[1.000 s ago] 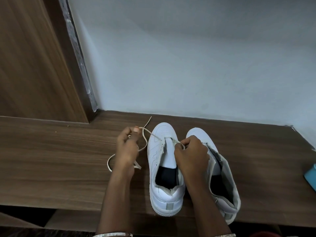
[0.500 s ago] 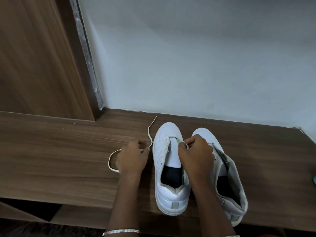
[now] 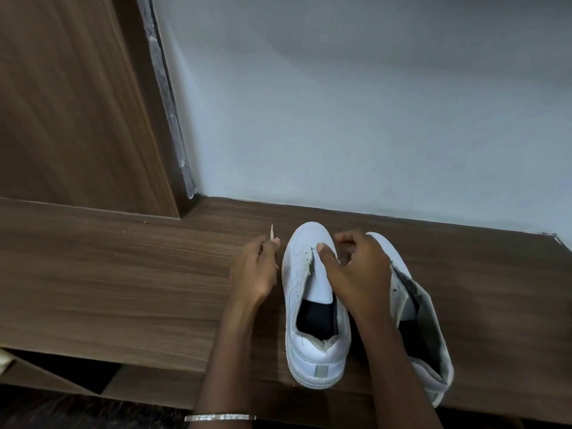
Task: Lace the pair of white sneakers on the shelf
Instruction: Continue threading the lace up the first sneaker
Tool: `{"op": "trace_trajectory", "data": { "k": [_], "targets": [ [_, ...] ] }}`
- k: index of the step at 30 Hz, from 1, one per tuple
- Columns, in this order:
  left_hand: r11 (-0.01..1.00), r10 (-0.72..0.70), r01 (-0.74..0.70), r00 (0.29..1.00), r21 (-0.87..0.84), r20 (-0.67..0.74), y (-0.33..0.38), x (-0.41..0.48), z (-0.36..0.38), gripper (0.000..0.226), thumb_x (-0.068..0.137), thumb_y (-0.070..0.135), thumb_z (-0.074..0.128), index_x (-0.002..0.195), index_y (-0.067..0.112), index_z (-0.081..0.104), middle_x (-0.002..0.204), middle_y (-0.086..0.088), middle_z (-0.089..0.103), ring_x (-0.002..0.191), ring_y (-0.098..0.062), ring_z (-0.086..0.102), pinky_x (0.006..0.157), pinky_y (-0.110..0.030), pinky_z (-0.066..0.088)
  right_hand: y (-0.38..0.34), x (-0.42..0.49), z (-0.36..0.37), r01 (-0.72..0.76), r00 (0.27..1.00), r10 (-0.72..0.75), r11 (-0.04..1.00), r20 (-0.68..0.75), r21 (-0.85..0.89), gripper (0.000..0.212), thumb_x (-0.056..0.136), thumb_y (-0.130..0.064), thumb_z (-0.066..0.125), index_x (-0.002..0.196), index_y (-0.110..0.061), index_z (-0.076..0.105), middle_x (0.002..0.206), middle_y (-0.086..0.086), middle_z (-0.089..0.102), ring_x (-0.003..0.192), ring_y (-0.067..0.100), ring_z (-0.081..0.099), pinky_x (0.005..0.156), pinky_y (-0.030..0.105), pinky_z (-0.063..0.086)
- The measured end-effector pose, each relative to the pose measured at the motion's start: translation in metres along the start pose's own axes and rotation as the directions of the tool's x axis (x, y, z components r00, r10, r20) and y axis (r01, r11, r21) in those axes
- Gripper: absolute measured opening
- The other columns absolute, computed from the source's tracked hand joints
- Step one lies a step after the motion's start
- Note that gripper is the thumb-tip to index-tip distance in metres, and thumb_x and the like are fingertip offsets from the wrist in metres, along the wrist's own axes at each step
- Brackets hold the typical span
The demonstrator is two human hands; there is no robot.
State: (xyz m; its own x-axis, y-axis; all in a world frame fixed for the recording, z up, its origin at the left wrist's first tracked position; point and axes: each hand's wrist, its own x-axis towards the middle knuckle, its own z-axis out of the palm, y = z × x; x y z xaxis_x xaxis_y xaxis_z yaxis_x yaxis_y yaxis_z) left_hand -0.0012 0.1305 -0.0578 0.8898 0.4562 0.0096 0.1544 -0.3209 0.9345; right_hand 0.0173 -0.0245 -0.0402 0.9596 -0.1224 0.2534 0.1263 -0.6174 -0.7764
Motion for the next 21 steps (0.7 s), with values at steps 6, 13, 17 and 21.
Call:
{"op": "trace_trajectory", "data": {
  "k": [6, 13, 17, 21],
  "targets": [
    [0.576, -0.116, 0.418, 0.893, -0.703, 0.436, 0.074, -0.029, -0.013, 0.037, 0.082, 0.018, 0.050, 0.048, 0.018, 0.035, 0.043, 0.003, 0.035, 0.038, -0.010, 0.033, 0.041, -0.023, 0.030, -0.031, -0.007, -0.021, 0.129, 0.942, -0.244, 0.898, 0.230, 0.421, 0.039, 0.096, -0.054, 0.056, 0.125, -0.029, 0.064, 0.125, -0.014, 0.065, 0.122, 0.001, 0.057, 0.106, 0.030, 0.044],
    [0.115, -0.012, 0.443, 0.895, -0.889, 0.445, 0.108, -0.053, 0.014, 0.034, 0.078, 0.019, 0.056, 0.053, 0.021, 0.034, 0.049, 0.008, 0.028, 0.045, -0.007, 0.032, 0.047, -0.019, 0.035, -0.046, -0.029, -0.049, -0.087, 0.915, -0.186, 0.776, 0.359, 0.625, 0.041, 0.103, -0.044, 0.043, 0.103, -0.014, 0.072, 0.099, 0.001, 0.075, 0.101, 0.016, 0.070, 0.092, 0.034, 0.054],
    [0.267, -0.147, 0.311, 0.948, -0.912, 0.281, 0.110, -0.062, 0.027, 0.036, 0.093, 0.019, 0.055, 0.060, 0.019, 0.041, 0.055, 0.005, 0.040, 0.050, -0.008, 0.041, 0.053, -0.023, 0.037, -0.042, -0.045, -0.083, -0.298, 0.854, -0.030, 0.791, 0.520, 0.534, 0.038, 0.096, -0.055, 0.049, 0.092, -0.023, 0.069, 0.068, -0.003, 0.064, 0.054, 0.008, 0.060, 0.051, 0.023, 0.049],
    [0.540, -0.113, 0.256, 0.966, -0.802, 0.232, 0.115, -0.090, 0.040, 0.041, 0.099, 0.020, 0.050, 0.060, 0.020, 0.063, 0.062, 0.003, 0.059, 0.061, -0.011, 0.057, 0.067, -0.032, 0.045, -0.026, -0.052, -0.112, -0.373, 0.917, 0.197, 0.731, 0.346, 0.571, 0.044, 0.096, -0.039, 0.062, 0.069, -0.004, 0.061, 0.049, -0.004, 0.029, 0.039, 0.007, 0.023, 0.040, 0.023, 0.017]
  ]
}}
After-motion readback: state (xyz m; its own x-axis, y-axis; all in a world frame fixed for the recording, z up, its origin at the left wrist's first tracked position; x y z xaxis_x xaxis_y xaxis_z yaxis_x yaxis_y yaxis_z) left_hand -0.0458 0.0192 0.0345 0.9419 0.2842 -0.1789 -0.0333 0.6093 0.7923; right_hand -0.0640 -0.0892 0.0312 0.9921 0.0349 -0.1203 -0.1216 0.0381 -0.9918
